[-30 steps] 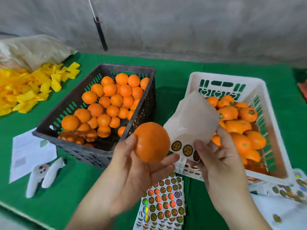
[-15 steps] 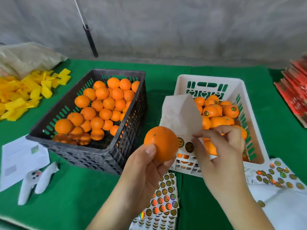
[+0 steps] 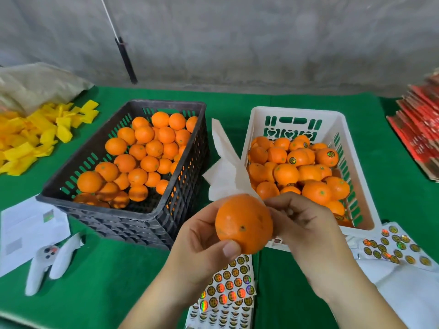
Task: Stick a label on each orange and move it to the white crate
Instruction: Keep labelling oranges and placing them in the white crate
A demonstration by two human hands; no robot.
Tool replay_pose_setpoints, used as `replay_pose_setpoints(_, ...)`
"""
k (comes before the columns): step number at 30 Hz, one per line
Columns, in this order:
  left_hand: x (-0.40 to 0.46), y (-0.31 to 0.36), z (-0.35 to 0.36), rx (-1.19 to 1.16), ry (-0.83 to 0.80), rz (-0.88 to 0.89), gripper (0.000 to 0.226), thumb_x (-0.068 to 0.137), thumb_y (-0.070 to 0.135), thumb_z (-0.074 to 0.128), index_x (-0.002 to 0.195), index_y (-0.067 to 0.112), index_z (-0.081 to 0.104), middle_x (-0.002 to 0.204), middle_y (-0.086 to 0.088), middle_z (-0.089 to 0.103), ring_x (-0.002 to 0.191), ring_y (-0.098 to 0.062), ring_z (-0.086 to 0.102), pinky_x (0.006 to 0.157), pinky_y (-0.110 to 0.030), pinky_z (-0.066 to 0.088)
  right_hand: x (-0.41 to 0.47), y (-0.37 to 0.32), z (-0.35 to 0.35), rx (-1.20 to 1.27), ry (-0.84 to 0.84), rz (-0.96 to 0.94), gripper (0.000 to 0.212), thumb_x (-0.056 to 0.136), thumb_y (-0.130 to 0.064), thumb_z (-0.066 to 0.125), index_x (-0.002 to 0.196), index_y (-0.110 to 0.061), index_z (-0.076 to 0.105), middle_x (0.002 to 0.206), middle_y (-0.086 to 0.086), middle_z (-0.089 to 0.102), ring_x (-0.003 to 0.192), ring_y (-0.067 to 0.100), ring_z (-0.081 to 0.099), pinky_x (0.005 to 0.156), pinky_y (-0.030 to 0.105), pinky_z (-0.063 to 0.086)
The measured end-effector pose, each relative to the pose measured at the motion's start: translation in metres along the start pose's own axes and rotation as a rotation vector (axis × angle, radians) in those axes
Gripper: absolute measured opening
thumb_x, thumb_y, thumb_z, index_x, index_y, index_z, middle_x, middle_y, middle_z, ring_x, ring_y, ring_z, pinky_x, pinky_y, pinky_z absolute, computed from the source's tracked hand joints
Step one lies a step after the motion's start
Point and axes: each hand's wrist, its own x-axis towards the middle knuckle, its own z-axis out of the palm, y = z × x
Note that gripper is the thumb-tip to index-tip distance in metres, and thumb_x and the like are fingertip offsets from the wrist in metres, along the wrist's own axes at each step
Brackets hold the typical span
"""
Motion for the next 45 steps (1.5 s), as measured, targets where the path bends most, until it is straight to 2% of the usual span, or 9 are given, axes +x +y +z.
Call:
replay_pose_setpoints(6,-0.004,0.001,0.001,0.099,-0.087,0.042,0.072,0.077,0.044,0.089,0.138,0.016,0.061,0.133,-0.008,0.066,0.116,-0.027,0.068,0.091,-0.032,0.056,-0.003,0.004,-0.003,0.542,0.034,0.314,0.007,0.079,-0.017,0.075,0.085,-0.016,0.078,0.086,0.012,0.074,0.068,0.017,0.067,0.059,0.030,0.058)
replay_pose_setpoints(10,-0.007,-0.003,0.000,0.145,-0.019,0.003,0.072,0.068,0.053,0.092,0.131,0.029,0.067,0.127,-0.006,0.070,0.110,-0.025,0.072,0.088,-0.028,0.057,-0.009,0.008,-0.010,0.069,0.350,-0.119,0.010,0.094,-0.019,0.075,0.091,-0.027,0.080,0.077,0.002,0.069,0.065,0.017,0.061,0.064,0.027,0.053)
replay_pose_setpoints(13,-0.007,-0.004,-0.005,0.176,-0.007,-0.005,0.071,0.067,0.054,0.093,0.129,0.030,0.068,0.126,-0.005,0.071,0.110,-0.025,0.072,0.088,-0.028,0.057,-0.015,0.005,-0.012,-0.402,0.151,-0.491,0.015,0.096,-0.032,0.072,0.103,-0.044,0.074,0.099,-0.012,0.070,0.088,0.012,0.069,0.077,0.020,0.054)
replay_pose_setpoints(21,-0.004,-0.014,-0.001,0.068,0.059,-0.078,0.074,0.062,0.054,0.096,0.126,0.027,0.072,0.122,-0.011,0.073,0.110,-0.030,0.072,0.087,-0.031,0.058,-0.018,0.012,-0.025,-0.717,-0.192,-0.377,0.057,0.087,-0.045,0.063,0.141,-0.062,0.053,0.140,-0.028,0.050,0.136,0.004,0.049,0.102,0.008,0.039)
replay_pose_setpoints(23,-0.001,-0.021,0.004,-0.010,0.107,-0.106,0.074,0.060,0.053,0.097,0.124,0.024,0.073,0.120,-0.017,0.073,0.114,-0.038,0.070,0.092,-0.035,0.058,-0.019,0.019,-0.009,-0.746,-0.081,-0.265,0.068,0.074,-0.066,0.063,0.140,-0.058,0.054,0.134,-0.029,0.046,0.134,0.005,0.047,0.097,0.008,0.040)
replay_pose_setpoints(33,0.018,-0.024,0.006,-0.003,0.288,0.095,0.049,0.086,0.056,0.074,0.129,0.033,0.072,0.131,-0.002,0.073,0.129,-0.020,0.064,0.110,-0.021,0.044,0.003,0.032,-0.042,-0.713,0.362,-0.557,0.080,0.076,-0.052,0.078,0.146,-0.021,0.058,0.114,-0.012,0.046,0.108,0.008,0.051,0.096,0.009,0.037)
replay_pose_setpoints(39,0.032,-0.023,-0.011,0.021,0.229,0.161,0.050,0.088,0.054,0.075,0.128,0.023,0.074,0.126,-0.011,0.074,0.127,-0.028,0.066,0.110,-0.029,0.047,0.064,0.026,-0.103,-0.992,0.473,0.001,0.097,0.083,-0.082,0.057,0.159,-0.025,0.037,0.140,0.017,0.049,0.133,0.036,0.039,0.112,0.055,0.032)
replay_pose_setpoints(42,0.045,-0.021,-0.018,0.017,0.198,0.200,0.051,0.087,0.053,0.078,0.125,0.020,0.076,0.125,-0.013,0.074,0.125,-0.029,0.067,0.108,-0.031,0.050,0.063,0.018,-0.084,-0.372,0.184,0.265,0.097,0.070,-0.103,0.044,0.133,-0.033,0.066,0.122,0.003,0.073,0.116,0.026,0.067,0.099,0.050,0.052)
replay_pose_setpoints(45,0.054,-0.019,-0.028,0.135,0.167,0.206,0.030,0.096,0.035,0.072,0.121,0.022,0.077,0.122,-0.007,0.076,0.120,-0.025,0.070,0.103,-0.027,0.053,0.057,0.023,-0.046,0.178,-0.152,0.480,0.065,0.082,-0.075,0.066,0.125,-0.027,0.077,0.119,0.009,0.078,0.102,0.021,0.077,0.085,0.032,0.060)
